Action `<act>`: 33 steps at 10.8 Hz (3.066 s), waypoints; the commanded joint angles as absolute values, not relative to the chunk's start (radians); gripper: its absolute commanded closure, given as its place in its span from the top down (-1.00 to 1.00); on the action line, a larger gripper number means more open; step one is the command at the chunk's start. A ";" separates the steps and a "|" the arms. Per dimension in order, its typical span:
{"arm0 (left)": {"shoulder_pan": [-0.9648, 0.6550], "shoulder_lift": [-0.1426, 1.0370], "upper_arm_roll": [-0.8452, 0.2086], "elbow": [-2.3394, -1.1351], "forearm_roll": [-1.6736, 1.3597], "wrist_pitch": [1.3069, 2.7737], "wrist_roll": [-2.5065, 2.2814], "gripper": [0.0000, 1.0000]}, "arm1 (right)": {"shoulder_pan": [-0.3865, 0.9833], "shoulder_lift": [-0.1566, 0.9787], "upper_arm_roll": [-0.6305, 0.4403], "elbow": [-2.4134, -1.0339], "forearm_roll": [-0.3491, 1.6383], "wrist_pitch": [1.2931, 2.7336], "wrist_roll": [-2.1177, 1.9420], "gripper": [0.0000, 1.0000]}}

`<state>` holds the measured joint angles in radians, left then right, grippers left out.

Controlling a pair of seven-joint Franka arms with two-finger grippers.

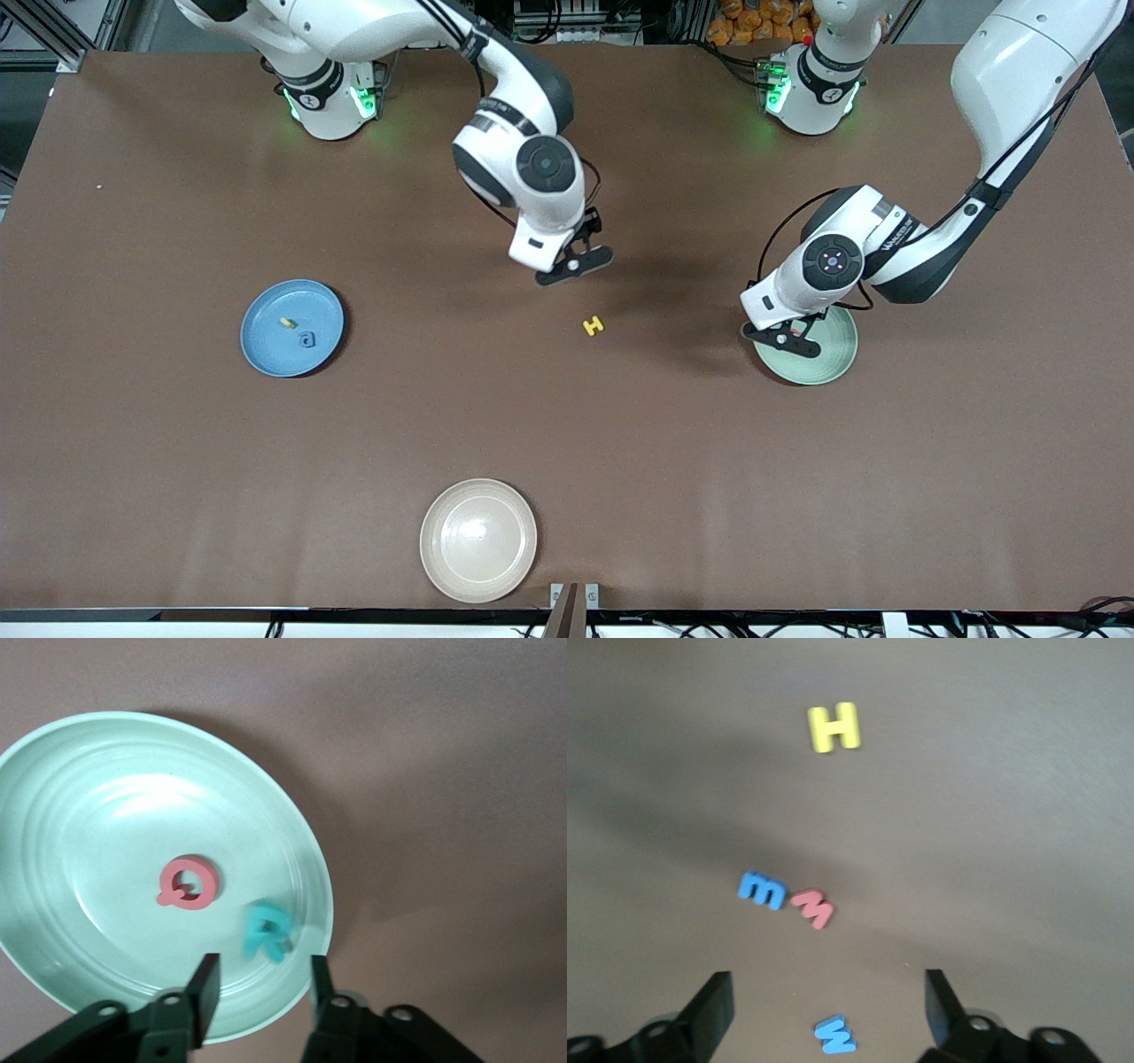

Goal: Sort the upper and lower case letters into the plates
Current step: 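Grasp the blue lowercase m with the right gripper, then carry the m with the right gripper over the blue plate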

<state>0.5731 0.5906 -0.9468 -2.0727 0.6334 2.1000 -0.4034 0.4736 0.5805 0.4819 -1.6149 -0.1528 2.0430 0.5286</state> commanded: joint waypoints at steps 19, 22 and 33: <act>0.580 0.595 -0.913 -1.991 0.681 2.103 -0.460 0.99 | 0.495 0.715 0.551 -1.690 -0.512 2.304 0.062 0.08; 0.591 0.594 -0.910 -1.991 0.705 2.103 -0.440 1.00 | 0.497 0.729 0.551 -1.684 -0.589 2.310 -0.057 -0.04; 0.591 0.560 -0.902 -1.988 0.741 2.066 -0.402 1.00 | 0.580 0.842 0.518 -1.615 -0.587 2.364 -0.067 0.02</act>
